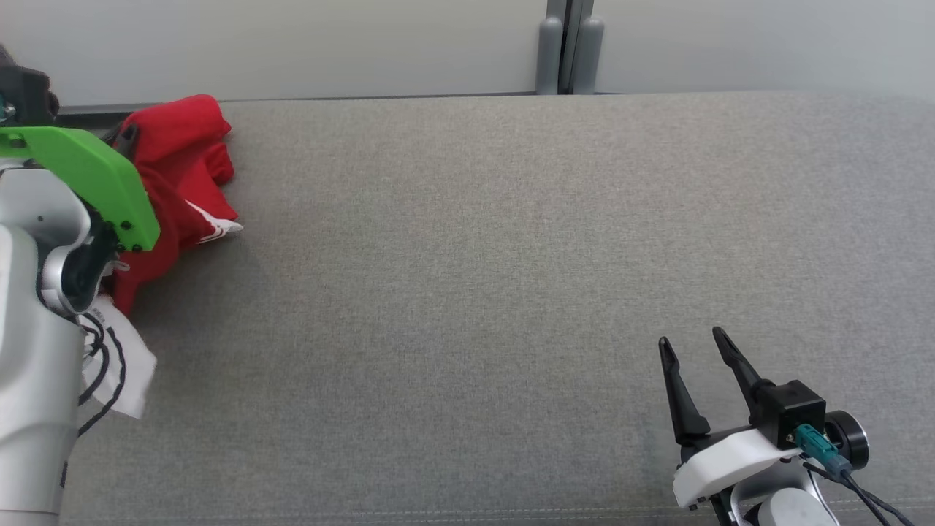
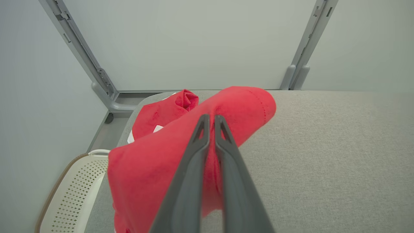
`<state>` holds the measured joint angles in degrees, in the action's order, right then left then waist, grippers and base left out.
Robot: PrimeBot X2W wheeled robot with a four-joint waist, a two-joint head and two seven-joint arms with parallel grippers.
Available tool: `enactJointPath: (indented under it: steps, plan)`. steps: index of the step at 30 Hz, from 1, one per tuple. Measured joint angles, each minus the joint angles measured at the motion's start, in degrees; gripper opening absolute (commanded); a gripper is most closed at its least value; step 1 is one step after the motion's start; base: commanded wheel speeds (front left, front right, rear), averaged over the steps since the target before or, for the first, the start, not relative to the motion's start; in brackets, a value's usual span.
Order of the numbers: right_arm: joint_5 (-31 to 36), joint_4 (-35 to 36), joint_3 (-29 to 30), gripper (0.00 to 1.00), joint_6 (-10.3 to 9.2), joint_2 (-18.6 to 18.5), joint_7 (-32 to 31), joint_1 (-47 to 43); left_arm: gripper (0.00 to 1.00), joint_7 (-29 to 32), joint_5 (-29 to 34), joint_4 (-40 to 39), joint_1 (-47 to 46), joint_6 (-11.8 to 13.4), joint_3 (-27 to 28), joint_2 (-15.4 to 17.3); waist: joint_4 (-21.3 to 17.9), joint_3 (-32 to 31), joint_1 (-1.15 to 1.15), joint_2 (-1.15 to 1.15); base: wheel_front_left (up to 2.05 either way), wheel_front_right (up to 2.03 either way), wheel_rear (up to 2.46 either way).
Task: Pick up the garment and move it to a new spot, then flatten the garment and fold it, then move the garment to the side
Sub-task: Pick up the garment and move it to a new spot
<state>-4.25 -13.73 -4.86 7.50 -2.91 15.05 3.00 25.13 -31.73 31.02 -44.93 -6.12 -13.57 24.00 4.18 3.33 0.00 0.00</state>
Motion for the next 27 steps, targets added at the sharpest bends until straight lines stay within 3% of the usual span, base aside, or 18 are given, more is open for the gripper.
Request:
enactJointPath:
  steps: [8,18,27]
  plan:
    - [-1.2,0.2,-1.4,1.0,0.0,0.1,0.0,-0.3,0.0,-6.8,-0.2,-0.2,-0.3,-0.3,-2.1,-6.0,-4.5,-2.9,0.0,0.0,0.0,0.0,0.0]
    - [-1.1,-0.3,-3.8,1.0,-0.01,0.1,0.0,0.8,0.0,-18.1,-1.1,8.2,-0.6,0.5,-3.9,-17.4,-13.2,-3.0,0.0,0.0,0.0,0.0,0.0]
    - [-2.8,0.0,-8.5,1.0,0.0,0.0,0.0,4.7,0.0,-25.9,-1.5,18.8,-4.4,2.6,-4.4,-20.0,-23.0,-1.0,0.0,0.0,0.0,0.0,0.0]
